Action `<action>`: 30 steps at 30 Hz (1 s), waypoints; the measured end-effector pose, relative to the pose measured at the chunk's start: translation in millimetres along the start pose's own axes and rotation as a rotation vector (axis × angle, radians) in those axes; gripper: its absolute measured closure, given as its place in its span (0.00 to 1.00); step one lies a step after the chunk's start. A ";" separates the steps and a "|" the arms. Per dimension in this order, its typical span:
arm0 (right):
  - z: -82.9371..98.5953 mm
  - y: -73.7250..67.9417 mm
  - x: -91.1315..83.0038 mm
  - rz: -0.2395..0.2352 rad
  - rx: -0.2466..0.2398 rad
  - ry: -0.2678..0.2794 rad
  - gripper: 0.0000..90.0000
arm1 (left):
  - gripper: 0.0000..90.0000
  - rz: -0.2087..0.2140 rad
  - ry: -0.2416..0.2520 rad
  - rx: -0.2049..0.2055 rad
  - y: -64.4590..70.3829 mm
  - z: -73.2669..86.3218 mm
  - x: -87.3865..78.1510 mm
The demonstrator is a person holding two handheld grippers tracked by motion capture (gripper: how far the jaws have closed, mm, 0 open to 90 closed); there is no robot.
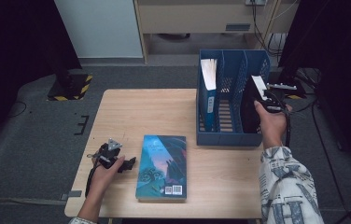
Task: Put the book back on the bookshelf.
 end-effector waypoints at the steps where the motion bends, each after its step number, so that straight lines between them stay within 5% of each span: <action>1: 0.0 0.0 0.0 0.000 0.000 0.000 0.56 | 0.00 0.000 0.000 0.000 0.0 0.0 0.0; 30: -7.6 -15.7 1.4 -0.023 -0.038 -0.029 0.42 | 0.00 0.002 -0.001 0.003 0.2 0.1 -0.2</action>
Point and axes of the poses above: each handheld gripper's, and its own axes: x roughly forward along the jaws, z roughly out of its underside, y roughly to its right, the point moved 10 cm from there along x, roughly forward along the jaws, and after that the axes turned 11 degrees about -x, right-handed, at the moved point
